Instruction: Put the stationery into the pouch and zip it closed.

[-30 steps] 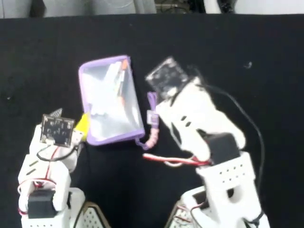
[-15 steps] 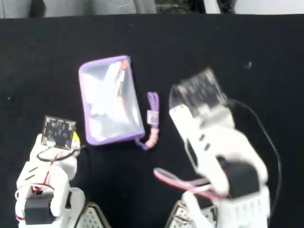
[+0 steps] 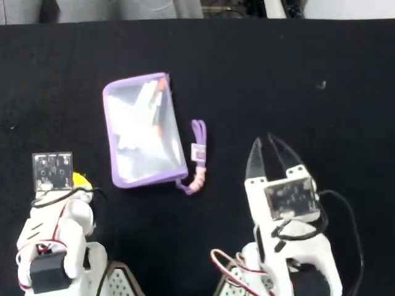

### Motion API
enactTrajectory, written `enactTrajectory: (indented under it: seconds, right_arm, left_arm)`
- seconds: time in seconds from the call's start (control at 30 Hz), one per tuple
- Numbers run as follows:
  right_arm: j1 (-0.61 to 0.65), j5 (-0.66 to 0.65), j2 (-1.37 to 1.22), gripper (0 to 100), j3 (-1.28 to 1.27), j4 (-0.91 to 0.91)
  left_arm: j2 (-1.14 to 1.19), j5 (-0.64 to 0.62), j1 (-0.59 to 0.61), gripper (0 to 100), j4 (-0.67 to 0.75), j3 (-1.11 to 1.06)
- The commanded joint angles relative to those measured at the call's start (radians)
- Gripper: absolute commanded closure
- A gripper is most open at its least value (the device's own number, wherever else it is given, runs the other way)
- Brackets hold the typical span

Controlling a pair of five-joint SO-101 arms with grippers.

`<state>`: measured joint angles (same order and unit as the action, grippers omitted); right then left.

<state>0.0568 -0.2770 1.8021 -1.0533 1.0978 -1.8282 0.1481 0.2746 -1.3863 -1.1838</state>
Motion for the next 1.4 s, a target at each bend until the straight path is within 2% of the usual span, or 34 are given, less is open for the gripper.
enactTrajectory:
  seconds: [0.0,0.1,0.27,0.43,0.77,1.1,1.27,1.37]
  right_arm:
    - [-0.02,0.109,0.074,95.2,-0.025,0.025]
    - [-0.021,0.153,0.074,95.2,-0.068,0.029]
    - [-0.02,0.16,0.074,95.2,-0.183,0.028]
    - [-0.02,0.161,0.074,95.2,-0.34,0.021]
    - [-0.028,0.158,0.074,95.2,-0.616,0.021]
    - [-0.029,0.153,0.065,95.2,-0.63,0.035]
    - [-0.025,0.153,0.073,95.2,-0.631,0.199]
    - [-0.025,0.157,0.076,95.1,-0.631,0.196]
  left_arm:
    - [0.0,-0.015,-0.084,97,0.003,-0.016]
    - [0.002,-0.015,-0.091,97,0.005,-0.033]
    - [0.002,-0.011,-0.091,97,0.009,-0.168]
    - [0.002,-0.012,-0.09,97,0.075,-0.318]
    - [0.003,-0.014,-0.097,97,0.1,-0.481]
    - [0.003,-0.011,-0.091,97,0.114,-0.516]
    - [0.003,-0.009,-0.091,97,0.114,-0.516]
    - [0.003,-0.009,-0.091,97,0.114,-0.516]
